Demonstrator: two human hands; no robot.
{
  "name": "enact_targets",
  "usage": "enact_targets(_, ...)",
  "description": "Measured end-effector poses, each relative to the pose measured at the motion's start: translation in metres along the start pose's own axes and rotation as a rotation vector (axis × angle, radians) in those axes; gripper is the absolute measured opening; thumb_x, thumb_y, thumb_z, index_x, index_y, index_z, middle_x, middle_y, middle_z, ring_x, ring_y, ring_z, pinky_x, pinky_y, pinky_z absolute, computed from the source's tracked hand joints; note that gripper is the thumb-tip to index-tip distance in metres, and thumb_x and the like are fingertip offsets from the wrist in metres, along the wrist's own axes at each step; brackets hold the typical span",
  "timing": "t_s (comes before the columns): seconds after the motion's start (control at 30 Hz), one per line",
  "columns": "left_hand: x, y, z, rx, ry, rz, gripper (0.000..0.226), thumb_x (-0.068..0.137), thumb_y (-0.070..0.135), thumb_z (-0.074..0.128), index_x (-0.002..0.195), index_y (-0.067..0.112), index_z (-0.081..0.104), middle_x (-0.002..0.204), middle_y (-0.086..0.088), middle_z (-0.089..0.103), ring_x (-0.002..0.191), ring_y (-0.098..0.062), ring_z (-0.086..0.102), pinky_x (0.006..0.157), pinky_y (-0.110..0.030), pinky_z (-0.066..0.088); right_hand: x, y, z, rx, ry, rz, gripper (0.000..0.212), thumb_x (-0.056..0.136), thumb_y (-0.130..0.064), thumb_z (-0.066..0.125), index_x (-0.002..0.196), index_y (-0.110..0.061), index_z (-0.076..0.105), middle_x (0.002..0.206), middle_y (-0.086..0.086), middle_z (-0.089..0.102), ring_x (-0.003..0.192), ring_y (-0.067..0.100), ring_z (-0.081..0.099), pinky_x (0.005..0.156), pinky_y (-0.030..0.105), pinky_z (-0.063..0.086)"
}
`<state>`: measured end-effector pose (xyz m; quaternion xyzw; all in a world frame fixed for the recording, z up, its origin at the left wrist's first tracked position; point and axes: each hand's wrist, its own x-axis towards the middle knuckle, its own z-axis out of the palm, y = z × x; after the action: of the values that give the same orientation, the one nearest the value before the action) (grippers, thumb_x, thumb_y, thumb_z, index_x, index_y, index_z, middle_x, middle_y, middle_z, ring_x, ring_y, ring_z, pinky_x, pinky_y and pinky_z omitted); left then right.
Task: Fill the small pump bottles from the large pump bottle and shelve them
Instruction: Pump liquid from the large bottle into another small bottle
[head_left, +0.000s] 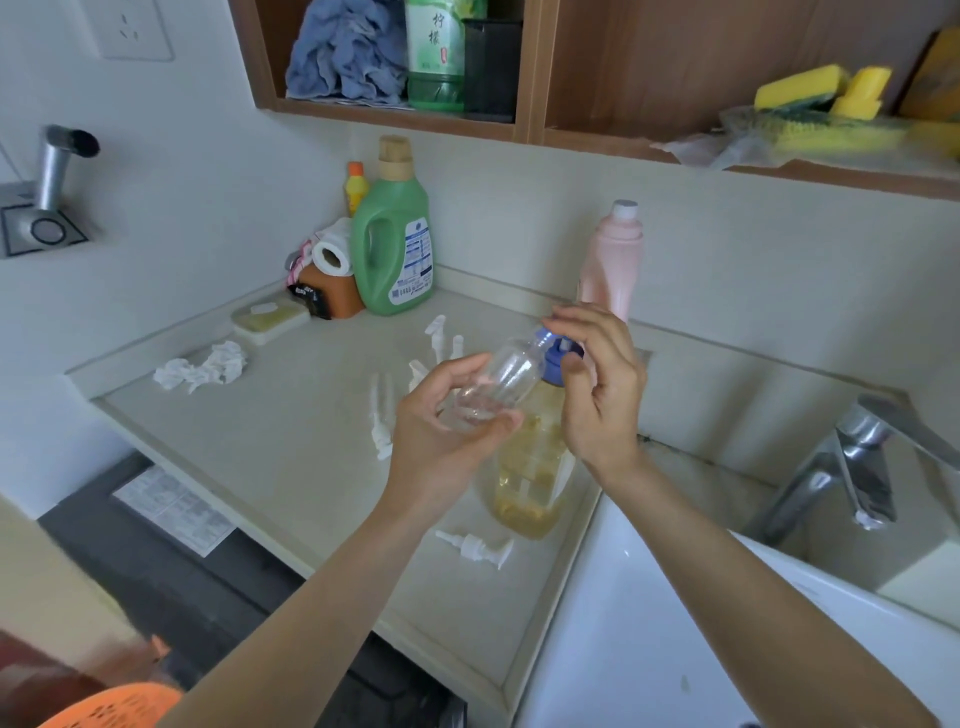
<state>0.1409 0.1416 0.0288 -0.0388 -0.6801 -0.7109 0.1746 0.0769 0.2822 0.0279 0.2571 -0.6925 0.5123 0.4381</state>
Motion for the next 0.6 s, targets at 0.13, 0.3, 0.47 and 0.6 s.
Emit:
enact_targets(0.13,-0.002,-0.003,-0.004,-0.015,-0.020,-0.032,0.046,0.066,0.005,0.082,0.103,0.029,0.067,0.098,0.007,0.069,0.087,-0.019,0.066,0.072,-0.029,0.054,-0.008,0.002,0.009,-0.040,0.052,-0.049,0.032,0.078,-0.002,0.040,0.088,0.001,0.070,0.098,0.003,0.065,0.097,0.025,0.060,0.091,0.031,0.046)
enact_targets(0.3,-0.001,0.003,-0.001,-0.010,-0.041,-0.036,0.047,0.068,-0.003,0.079,0.107,0.019,0.065,0.097,-0.003,0.068,0.076,-0.008,0.064,0.067,-0.023,0.052,-0.004,-0.003,0.004,-0.108,0.001,-0.075,0.030,0.079,-0.004,0.042,0.091,0.001,0.068,0.100,0.007,0.068,0.099,0.022,0.058,0.091,0.027,0.041)
enact_targets(0.47,0.001,0.010,0.000,-0.012,-0.042,-0.002,0.048,0.055,0.019,0.077,0.100,0.028,0.063,0.102,-0.005,0.067,0.086,-0.018,0.063,0.091,-0.044,0.052,0.017,-0.005,-0.005,-0.075,-0.057,-0.062,0.034,0.089,-0.013,0.038,0.096,0.002,0.068,0.102,0.005,0.066,0.099,0.026,0.060,0.092,0.029,0.043)
enact_targets(0.6,0.003,0.006,0.000,-0.009,-0.043,-0.010,0.040,0.055,0.023,0.079,0.091,0.030,0.064,0.094,0.007,0.069,0.084,-0.018,0.063,0.091,-0.051,0.051,0.014,0.000,-0.006,-0.046,-0.071,-0.022,0.036,0.092,-0.013,0.037,0.102,0.003,0.068,0.109,0.011,0.066,0.106,0.027,0.060,0.096,0.033,0.045)
